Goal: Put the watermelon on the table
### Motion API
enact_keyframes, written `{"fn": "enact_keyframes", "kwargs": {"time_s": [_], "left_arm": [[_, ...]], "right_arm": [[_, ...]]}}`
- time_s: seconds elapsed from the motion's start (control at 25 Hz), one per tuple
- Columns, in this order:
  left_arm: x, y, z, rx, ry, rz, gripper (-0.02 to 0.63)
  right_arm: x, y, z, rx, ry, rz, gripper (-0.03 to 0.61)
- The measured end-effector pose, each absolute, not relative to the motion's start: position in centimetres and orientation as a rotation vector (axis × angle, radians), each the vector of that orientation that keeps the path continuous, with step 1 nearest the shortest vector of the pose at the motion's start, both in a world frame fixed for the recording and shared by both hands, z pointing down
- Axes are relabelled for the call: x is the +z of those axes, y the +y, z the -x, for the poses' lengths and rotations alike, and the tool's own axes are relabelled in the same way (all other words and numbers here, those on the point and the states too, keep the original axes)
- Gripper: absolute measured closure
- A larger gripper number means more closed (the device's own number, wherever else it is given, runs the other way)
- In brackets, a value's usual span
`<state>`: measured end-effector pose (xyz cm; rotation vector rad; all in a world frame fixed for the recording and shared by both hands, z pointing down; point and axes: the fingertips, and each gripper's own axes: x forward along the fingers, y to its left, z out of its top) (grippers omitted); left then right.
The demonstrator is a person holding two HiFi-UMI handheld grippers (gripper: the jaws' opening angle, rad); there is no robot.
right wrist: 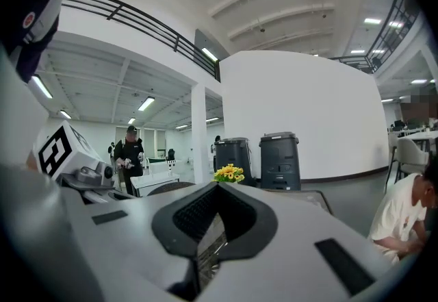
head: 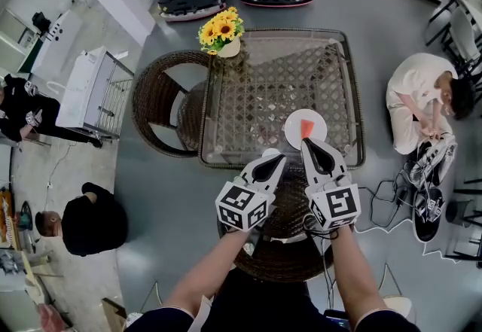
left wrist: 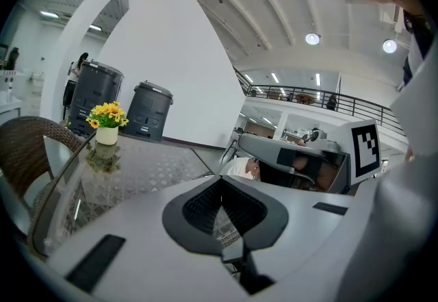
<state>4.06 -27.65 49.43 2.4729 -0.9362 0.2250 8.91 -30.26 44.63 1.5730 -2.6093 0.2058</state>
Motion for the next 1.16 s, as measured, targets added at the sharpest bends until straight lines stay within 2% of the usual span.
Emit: {"fn": "enact_keyframes", "kwargs": {"time_s": [1.16], "left_arm": [[48.6,-27.9,-3.1,0.209,-0.939,-2.486,0.609]], "right_arm": [[44.8,-30.3,-8.8,0.237,-2.592,-1.604,0.575]]}}
